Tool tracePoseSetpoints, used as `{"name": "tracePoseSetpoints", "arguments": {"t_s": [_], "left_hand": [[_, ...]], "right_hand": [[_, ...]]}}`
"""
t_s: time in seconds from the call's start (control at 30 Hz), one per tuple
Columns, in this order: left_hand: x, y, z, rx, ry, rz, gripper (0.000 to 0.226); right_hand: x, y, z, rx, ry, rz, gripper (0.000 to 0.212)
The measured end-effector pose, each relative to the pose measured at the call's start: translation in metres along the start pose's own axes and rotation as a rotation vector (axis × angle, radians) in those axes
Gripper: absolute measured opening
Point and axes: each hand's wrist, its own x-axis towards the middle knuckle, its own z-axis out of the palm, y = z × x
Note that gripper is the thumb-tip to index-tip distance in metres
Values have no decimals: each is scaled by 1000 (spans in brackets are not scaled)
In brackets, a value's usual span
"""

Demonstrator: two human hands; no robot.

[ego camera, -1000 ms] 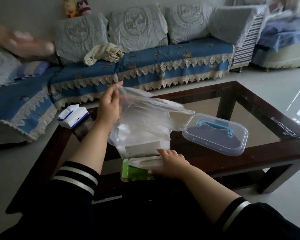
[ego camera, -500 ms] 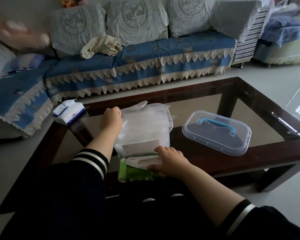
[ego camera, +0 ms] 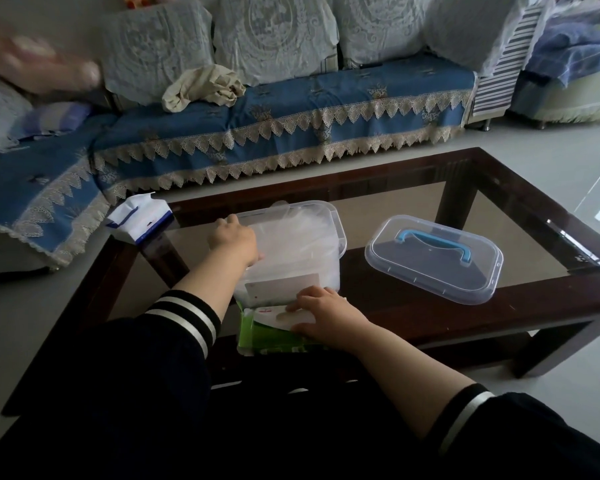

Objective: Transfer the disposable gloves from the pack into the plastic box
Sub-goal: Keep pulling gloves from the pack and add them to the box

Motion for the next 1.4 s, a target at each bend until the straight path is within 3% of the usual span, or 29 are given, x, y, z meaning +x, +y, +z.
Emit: {"name": "tracePoseSetpoints", "arguments": {"t_s": [0.1,0.17,0.27,0.33,0.4,0.5,0.6,1.0,1.33,1.4], "left_hand": [[-14,-6,-6,-117,84,-38,54],[-28,-10,-2,-244,317,14,34],[-64,-9,11,-629,795,322,26],[-93,-4,23,-739,866,548,32],[-112,4,42,-726,723,645,35],[-119,12,58,-654,283,511,38],[-116,14,66,-691,65,446,54],[-109,17,89,-698,-62,386,78],[-106,16,89,-834,-68,419,59],[-106,16,88,-844,-87,424,60]], "right_hand": [[4,0,8,12,60,-13,32],[6,1,10,3,78,-3,29],[8,0,14,-11,108,-6,26],[8,-1,16,-22,120,-2,26],[7,-3,17,-39,125,0,27],[6,-5,15,-64,109,8,31],[5,-6,17,-52,144,21,29],[6,-17,29,-159,241,150,26],[-4,-19,11,321,249,254,7],[-8,-16,8,313,222,258,25]]}}
